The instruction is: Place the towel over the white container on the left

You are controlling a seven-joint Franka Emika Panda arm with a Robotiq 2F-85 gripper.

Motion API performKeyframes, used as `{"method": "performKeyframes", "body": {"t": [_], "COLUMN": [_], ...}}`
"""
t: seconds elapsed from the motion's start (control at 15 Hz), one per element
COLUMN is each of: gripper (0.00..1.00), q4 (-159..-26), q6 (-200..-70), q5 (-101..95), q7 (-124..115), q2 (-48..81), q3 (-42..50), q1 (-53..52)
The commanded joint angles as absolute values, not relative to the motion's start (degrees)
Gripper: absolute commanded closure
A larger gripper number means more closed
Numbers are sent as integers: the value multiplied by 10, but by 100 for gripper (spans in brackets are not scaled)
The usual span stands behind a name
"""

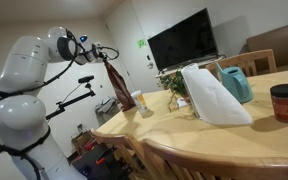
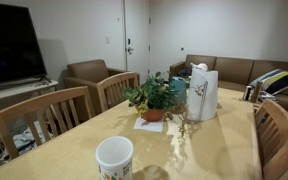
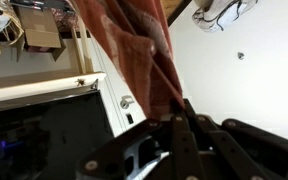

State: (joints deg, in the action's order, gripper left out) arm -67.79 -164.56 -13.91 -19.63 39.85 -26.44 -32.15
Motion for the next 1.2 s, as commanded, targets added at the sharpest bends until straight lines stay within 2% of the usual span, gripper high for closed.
{"method": "performKeyframes", "body": {"t": [0.0,0.4,1.13], "gripper": [97,98,98], "q4": [-678,-711,-836], "q6": [-1646,-1607,-1654], "q5": [-139,-120,-118], "q7": [-196,-221,-326], "q2": [399,396,360], "q3": [-264,-258,-203], "q1": [-322,-301,-271]}}
